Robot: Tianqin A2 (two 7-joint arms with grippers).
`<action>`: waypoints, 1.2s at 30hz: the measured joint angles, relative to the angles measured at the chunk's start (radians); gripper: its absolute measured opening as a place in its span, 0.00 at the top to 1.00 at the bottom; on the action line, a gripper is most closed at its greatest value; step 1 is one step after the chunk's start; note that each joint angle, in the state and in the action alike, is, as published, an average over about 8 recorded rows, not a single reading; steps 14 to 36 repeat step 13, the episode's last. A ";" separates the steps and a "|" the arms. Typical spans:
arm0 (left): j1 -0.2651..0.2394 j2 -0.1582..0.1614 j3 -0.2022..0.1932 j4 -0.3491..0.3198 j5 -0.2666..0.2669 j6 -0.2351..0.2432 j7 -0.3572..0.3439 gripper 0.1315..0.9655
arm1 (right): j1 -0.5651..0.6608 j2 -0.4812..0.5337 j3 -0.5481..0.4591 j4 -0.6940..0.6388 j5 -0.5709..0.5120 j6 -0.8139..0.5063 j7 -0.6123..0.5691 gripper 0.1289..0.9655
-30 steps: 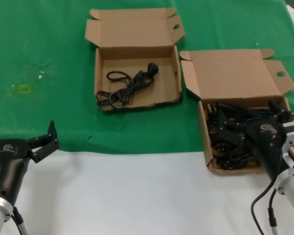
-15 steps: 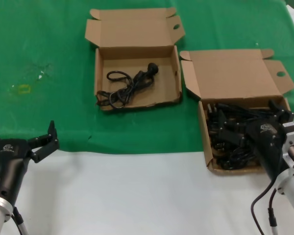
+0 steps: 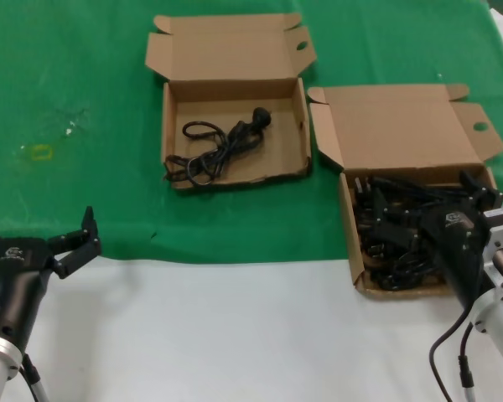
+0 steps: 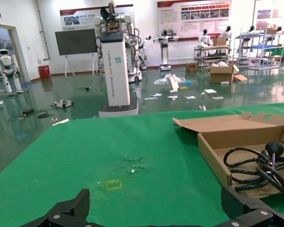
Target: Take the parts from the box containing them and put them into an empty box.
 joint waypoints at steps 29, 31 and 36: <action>0.000 0.000 0.000 0.000 0.000 0.000 0.000 0.00 | 0.000 0.000 0.000 0.000 0.000 0.000 0.000 0.00; 0.000 0.000 0.000 0.000 0.000 0.000 0.000 0.00 | 0.000 0.000 0.000 0.000 0.000 0.000 0.000 0.00; 0.000 0.000 0.000 0.000 0.000 0.000 0.000 0.00 | 0.000 0.000 0.000 0.000 0.000 0.000 0.000 0.00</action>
